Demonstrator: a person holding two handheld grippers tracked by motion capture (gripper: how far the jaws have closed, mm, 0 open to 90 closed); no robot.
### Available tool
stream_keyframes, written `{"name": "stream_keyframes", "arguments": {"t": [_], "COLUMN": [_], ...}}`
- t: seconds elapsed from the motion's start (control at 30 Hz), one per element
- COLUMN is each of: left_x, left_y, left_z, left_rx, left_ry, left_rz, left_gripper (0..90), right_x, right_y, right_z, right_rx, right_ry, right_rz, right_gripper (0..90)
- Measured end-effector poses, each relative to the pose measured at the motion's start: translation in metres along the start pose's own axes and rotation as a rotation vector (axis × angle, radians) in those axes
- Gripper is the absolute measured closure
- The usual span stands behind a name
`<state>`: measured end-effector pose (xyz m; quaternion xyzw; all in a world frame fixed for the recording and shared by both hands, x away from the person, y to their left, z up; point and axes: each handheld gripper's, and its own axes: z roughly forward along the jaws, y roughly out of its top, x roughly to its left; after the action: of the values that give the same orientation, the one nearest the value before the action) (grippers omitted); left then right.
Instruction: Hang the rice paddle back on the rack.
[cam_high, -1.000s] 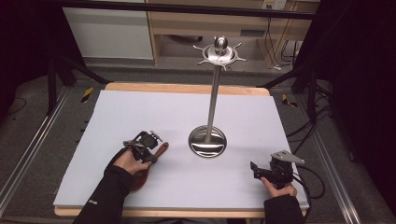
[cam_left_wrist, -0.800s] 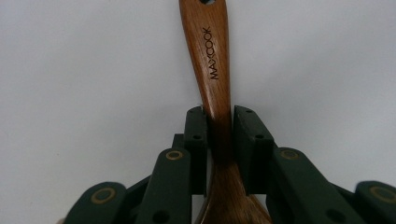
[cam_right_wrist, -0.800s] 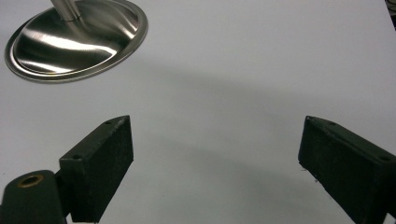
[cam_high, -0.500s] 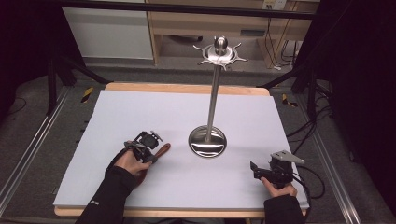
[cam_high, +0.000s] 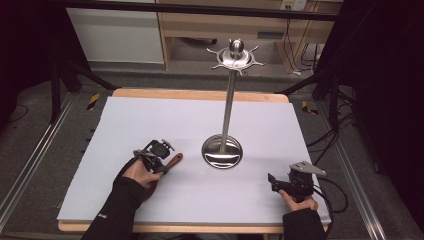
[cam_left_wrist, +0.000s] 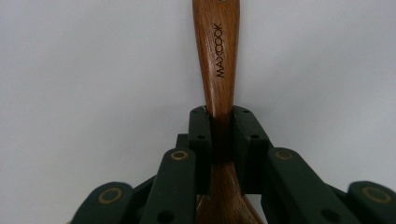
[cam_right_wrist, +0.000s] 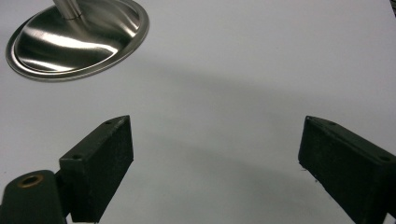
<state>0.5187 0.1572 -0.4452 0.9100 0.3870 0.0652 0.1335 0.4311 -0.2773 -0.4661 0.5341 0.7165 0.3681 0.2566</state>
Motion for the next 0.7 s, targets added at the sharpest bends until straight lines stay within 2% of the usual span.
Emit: {"name": "stream_keyframes", "arguments": {"t": [0.3,0.33,0.37,0.7], "left_x": [0.0,0.0,-0.001,-0.002], "left_y": [-0.002,-0.002,-0.003,-0.01], "left_z": [-0.007,-0.008,-0.01,-0.023], "left_rx": [-0.018,-0.024,-0.029,-0.083], "left_ry": [-0.004,-0.005,-0.007,-0.002], "left_rz": [0.005,0.002,-0.001,0.003], "left_gripper": [78.2,78.2,78.2,78.5], "right_x": [0.0,0.001,0.0,0.001], "right_y": [0.0,0.0,0.0,0.0], "right_z": [0.0,0.0,0.0,0.0], "right_rx": [0.0,0.002,0.0,0.003], "right_ry": [0.0,0.001,0.0,-0.001], "right_rz": [0.0,0.012,0.0,0.011], "right_gripper": [10.5,10.6,10.5,10.5]}}
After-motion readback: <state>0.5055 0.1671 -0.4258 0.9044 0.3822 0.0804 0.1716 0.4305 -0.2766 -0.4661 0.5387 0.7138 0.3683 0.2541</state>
